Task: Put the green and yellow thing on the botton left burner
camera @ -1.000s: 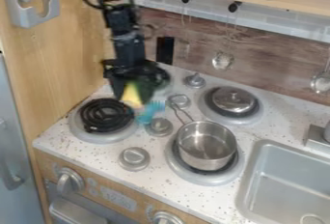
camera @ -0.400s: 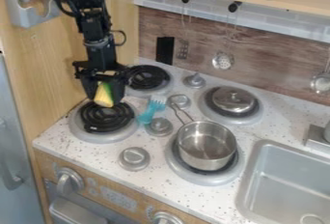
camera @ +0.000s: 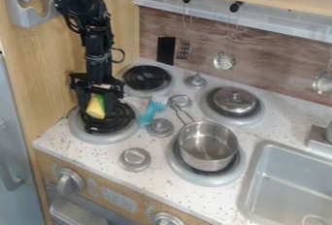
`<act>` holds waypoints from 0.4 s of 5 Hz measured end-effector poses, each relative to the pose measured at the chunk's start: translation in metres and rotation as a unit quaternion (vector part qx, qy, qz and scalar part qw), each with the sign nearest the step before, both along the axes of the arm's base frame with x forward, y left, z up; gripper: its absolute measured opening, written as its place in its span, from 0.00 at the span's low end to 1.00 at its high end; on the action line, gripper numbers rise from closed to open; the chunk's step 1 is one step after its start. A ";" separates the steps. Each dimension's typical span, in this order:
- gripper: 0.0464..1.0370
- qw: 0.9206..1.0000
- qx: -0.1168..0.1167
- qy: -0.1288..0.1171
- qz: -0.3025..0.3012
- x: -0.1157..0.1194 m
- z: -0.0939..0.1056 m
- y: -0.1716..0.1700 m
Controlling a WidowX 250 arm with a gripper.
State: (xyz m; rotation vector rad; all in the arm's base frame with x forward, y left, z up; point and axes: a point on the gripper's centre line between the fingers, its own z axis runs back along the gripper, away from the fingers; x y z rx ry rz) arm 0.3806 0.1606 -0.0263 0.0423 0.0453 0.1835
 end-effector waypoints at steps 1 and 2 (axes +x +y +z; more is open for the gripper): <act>0.74 1.000 0.004 0.019 -0.003 0.001 -0.004 0.001; 0.98 1.000 0.007 0.022 -0.008 0.002 -0.001 0.002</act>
